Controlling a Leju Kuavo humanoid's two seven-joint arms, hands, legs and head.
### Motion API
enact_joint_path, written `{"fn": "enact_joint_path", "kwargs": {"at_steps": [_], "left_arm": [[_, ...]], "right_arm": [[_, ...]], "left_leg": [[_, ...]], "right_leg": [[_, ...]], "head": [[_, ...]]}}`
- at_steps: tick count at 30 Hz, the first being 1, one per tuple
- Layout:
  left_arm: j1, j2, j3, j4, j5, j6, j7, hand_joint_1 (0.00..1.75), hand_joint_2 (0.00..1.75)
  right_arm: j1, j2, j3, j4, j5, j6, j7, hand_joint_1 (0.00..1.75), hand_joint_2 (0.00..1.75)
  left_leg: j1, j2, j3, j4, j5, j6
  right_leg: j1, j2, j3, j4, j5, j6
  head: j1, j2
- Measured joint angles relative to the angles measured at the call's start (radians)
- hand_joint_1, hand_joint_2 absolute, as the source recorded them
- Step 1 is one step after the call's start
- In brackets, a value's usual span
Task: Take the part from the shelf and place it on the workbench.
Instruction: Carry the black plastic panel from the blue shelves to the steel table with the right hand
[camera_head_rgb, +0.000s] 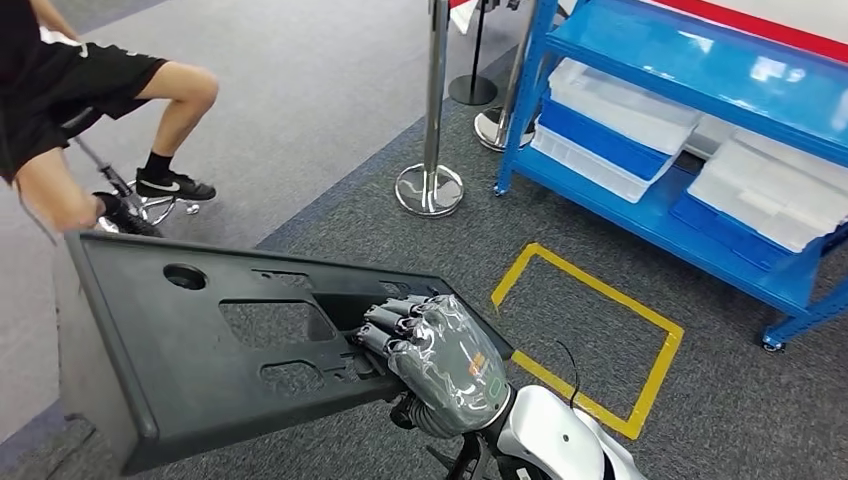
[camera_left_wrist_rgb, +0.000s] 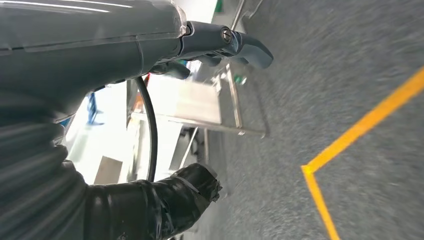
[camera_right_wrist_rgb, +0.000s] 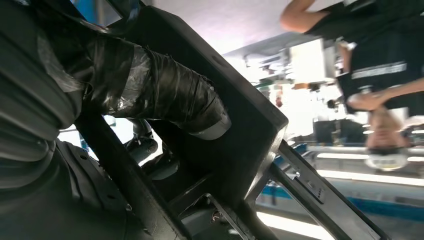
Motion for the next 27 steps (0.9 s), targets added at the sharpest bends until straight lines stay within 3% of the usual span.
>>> {"fn": "enact_joint_path", "kwargs": {"at_steps": [1,2,4,5,6,8,9,10,11,12,14,15,17,18,20,21,23,24,25,26,27], "left_arm": [[-0.001,-0.001,0.000,-0.001,0.000,0.000,-0.001,0.00,1.75],[-0.002,-0.003,0.000,-0.001,0.000,-0.001,-0.002,0.00,1.75],[0.001,-0.002,0.000,-0.002,0.000,-0.003,-0.004,0.00,1.75],[0.003,-0.001,0.000,-0.003,0.000,-0.003,-0.004,0.00,1.75],[0.004,-0.001,0.000,-0.004,0.000,-0.003,-0.003,0.00,1.75],[0.003,0.000,0.000,-0.006,0.000,-0.003,-0.003,0.00,1.75],[0.003,0.000,0.000,-0.006,0.000,-0.004,-0.003,0.00,1.75],[0.003,0.000,0.000,-0.006,0.000,-0.004,-0.003,0.00,1.75],[0.003,0.000,0.000,-0.006,0.000,-0.005,-0.003,0.00,1.75],[0.003,0.000,0.000,-0.006,0.000,-0.005,-0.003,0.00,1.75],[0.004,-0.001,0.000,-0.006,0.000,-0.008,-0.010,0.00,1.75],[0.003,-0.003,0.000,-0.006,0.000,-0.010,-0.017,0.00,1.75],[0.004,-0.007,0.000,-0.006,0.000,-0.016,-0.034,0.00,1.75],[0.006,-0.008,0.000,-0.006,0.000,-0.017,-0.038,0.00,1.75],[0.012,-0.006,0.000,-0.007,0.000,-0.019,-0.041,0.00,1.75],[0.014,-0.006,0.000,-0.007,0.000,-0.019,-0.042,0.00,1.75],[0.015,-0.004,0.000,-0.008,0.000,-0.019,-0.043,0.00,1.75],[0.016,-0.004,0.000,-0.008,0.000,-0.020,-0.043,0.00,1.75],[0.016,-0.004,0.000,-0.008,0.000,-0.021,-0.044,0.00,1.75],[0.016,-0.004,0.000,-0.008,0.000,-0.021,-0.044,0.00,1.75],[0.017,-0.003,0.000,-0.008,0.000,-0.021,-0.045,0.00,1.75]], "right_arm": [[-0.002,0.001,0.000,0.000,0.000,0.000,0.001,1.75,1.75],[-0.005,0.003,-0.001,-0.001,-0.001,0.001,0.003,1.75,1.75],[-0.008,0.005,0.000,0.000,-0.002,0.004,0.006,1.75,1.75],[-0.008,0.006,0.000,0.000,-0.002,0.005,0.006,1.75,1.75],[-0.008,0.007,0.001,0.001,-0.003,0.005,0.006,1.75,1.75],[-0.004,0.005,0.002,0.002,-0.004,0.005,0.007,1.75,1.75],[-0.002,0.004,0.002,0.003,-0.004,0.005,0.006,1.75,1.75],[0.000,0.003,0.002,0.004,-0.005,0.005,0.006,1.75,1.75],[0.001,0.003,0.002,0.005,-0.005,0.005,0.006,1.75,1.75],[0.002,0.003,0.002,0.006,-0.005,0.005,0.006,1.75,1.75],[0.001,0.003,0.002,0.006,-0.005,0.005,0.007,1.75,1.75],[-0.001,0.004,0.002,0.006,-0.005,0.005,0.007,1.75,1.75],[-0.005,0.004,0.002,0.006,-0.005,0.005,0.008,1.75,1.75],[-0.007,0.004,0.002,0.006,-0.005,0.005,0.008,1.75,1.75],[-0.010,0.006,0.002,0.006,-0.006,0.006,0.009,1.75,1.75],[-0.011,0.008,0.003,0.006,-0.006,0.007,0.009,1.75,1.75],[-0.011,0.012,0.003,0.006,-0.006,0.008,0.009,1.75,1.75],[-0.010,0.012,0.003,0.006,-0.006,0.008,0.009,1.75,1.75],[-0.009,0.013,0.004,0.006,-0.006,0.009,0.009,1.75,1.75],[-0.008,0.013,0.004,0.006,-0.006,0.009,0.009,1.75,1.75],[-0.007,0.013,0.005,0.006,-0.007,0.009,0.009,1.75,1.75]], "left_leg": [[0.000,0.018,0.052,-0.067,-0.031,0.002],[-0.005,0.030,0.084,-0.117,-0.060,0.010],[-0.017,0.019,0.086,-0.144,-0.072,0.041],[-0.021,0.012,0.073,-0.144,-0.062,0.054],[-0.024,0.004,0.061,-0.145,-0.051,0.067],[-0.031,-0.012,0.027,-0.147,-0.021,0.088],[-0.036,-0.023,0.008,-0.146,-0.006,0.095],[-0.042,-0.035,-0.012,-0.146,0.010,0.099],[-0.047,-0.049,-0.032,-0.145,0.026,0.101],[-0.051,-0.063,-0.051,-0.145,0.040,0.103],[-0.055,-0.091,-0.083,-0.145,0.066,0.104],[-0.056,-0.104,-0.095,-0.145,0.079,0.103],[-0.057,-0.125,-0.108,-0.147,0.103,0.098],[-0.057,-0.136,-0.111,-0.151,0.115,0.093],[-0.059,-0.148,-0.116,-0.160,0.130,0.082],[-0.060,-0.137,-0.122,-0.151,0.115,0.079],[-0.059,-0.093,-0.148,-0.075,0.034,0.071],[-0.055,-0.073,-0.165,-0.014,-0.015,0.063],[-0.050,-0.062,-0.180,0.048,-0.045,0.054],[-0.042,-0.056,-0.186,0.095,-0.052,0.044],[-0.034,-0.050,-0.177,0.113,-0.042,0.034]], "right_leg": [[0.000,-0.011,-0.012,0.015,0.004,0.008],[0.001,-0.022,-0.018,0.025,0.009,0.015],[-0.006,-0.043,-0.024,0.032,0.022,0.029],[-0.013,-0.035,-0.029,0.038,0.015,0.037],[-0.019,-0.010,-0.038,0.055,-0.010,0.044],[-0.024,0.066,-0.067,0.142,-0.112,0.047],[-0.021,0.093,-0.080,0.205,-0.162,0.042],[-0.016,0.107,-0.088,0.262,-0.192,0.035],[-0.010,0.113,-0.085,0.300,-0.197,0.026],[-0.002,0.116,-0.067,0.308,-0.178,0.016],[0.018,0.134,0.014,0.227,-0.120,-0.009],[0.027,0.151,0.070,0.152,-0.114,-0.024],[0.039,0.176,0.156,0.018,-0.138,-0.044],[0.040,0.174,0.171,-0.016,-0.152,-0.049],[0.036,0.152,0.169,-0.039,-0.138,-0.054],[0.032,0.140,0.166,-0.047,-0.125,-0.056],[0.024,0.113,0.156,-0.059,-0.101,-0.055],[0.021,0.099,0.148,-0.061,-0.094,-0.053],[0.018,0.083,0.139,-0.060,-0.088,-0.049],[0.015,0.066,0.130,-0.057,-0.084,-0.044],[0.011,0.049,0.121,-0.054,-0.081,-0.039]], "head": [[0.001,0.000],[0.002,0.000],[0.006,0.000],[0.005,0.000],[0.006,0.000],[0.006,0.000],[0.006,0.000],[0.006,0.000],[0.006,0.000],[0.006,0.000],[0.006,0.000],[0.006,0.000],[0.005,0.000],[0.006,0.000],[0.007,0.000],[0.006,0.000],[0.005,0.000],[0.004,0.000],[0.004,0.000],[0.004,0.000],[0.004,0.000]]}}
